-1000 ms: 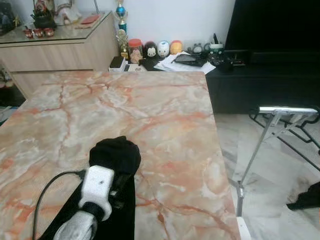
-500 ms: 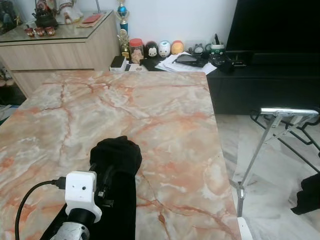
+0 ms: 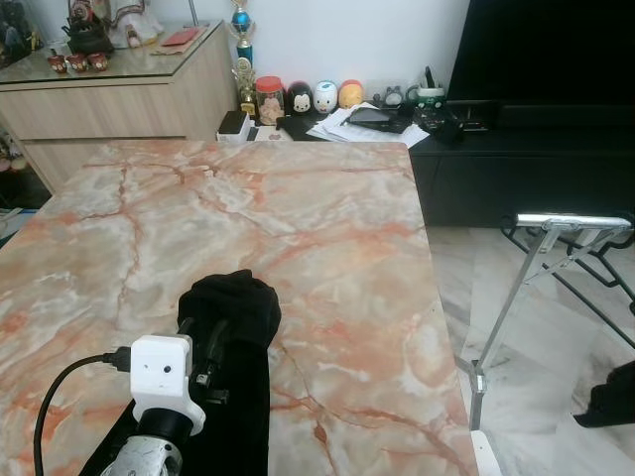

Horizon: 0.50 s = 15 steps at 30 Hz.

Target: Hang hanger

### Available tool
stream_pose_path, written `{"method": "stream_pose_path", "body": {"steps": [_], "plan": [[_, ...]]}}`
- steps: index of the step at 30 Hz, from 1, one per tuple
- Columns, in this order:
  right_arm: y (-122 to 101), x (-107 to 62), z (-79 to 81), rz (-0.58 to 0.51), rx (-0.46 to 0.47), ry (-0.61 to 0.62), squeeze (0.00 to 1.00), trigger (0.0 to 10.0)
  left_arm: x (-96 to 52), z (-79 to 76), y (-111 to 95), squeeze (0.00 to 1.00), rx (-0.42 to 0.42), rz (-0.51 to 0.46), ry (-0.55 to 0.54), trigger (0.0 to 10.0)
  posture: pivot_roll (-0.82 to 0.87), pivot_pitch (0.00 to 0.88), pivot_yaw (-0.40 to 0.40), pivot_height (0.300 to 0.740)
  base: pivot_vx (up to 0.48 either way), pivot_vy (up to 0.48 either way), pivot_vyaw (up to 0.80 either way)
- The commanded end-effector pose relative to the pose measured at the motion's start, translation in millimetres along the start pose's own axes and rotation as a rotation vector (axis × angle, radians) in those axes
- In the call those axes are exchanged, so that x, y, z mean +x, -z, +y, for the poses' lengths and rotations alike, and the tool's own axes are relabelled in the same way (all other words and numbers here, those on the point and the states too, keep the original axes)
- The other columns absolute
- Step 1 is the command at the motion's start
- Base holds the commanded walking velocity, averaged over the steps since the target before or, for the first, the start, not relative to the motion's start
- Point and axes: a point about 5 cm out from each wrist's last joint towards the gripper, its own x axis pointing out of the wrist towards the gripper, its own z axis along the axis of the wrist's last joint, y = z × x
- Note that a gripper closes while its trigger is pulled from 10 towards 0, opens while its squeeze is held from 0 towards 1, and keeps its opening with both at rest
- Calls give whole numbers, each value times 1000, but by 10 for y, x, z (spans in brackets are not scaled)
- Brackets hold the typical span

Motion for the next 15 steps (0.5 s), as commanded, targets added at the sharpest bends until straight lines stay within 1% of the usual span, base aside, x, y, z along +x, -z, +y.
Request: {"method": "stream_pose_path", "body": {"steps": [1,13,15], "plan": [[-25,4,8,-8,5,-2,0,10000,10,3,15,0,7,2,-7,10000,15,0,14,740,0,0,0],[-29,4,5,-8,2,-1,0,10000,23,-6,6,0,7,-6,-4,10000,15,0,10,740,0,0,0],[-30,4,5,-8,3,0,0,10000,23,-6,4,0,8,-7,-5,10000,15,0,10,740,-247,0,0]]}}
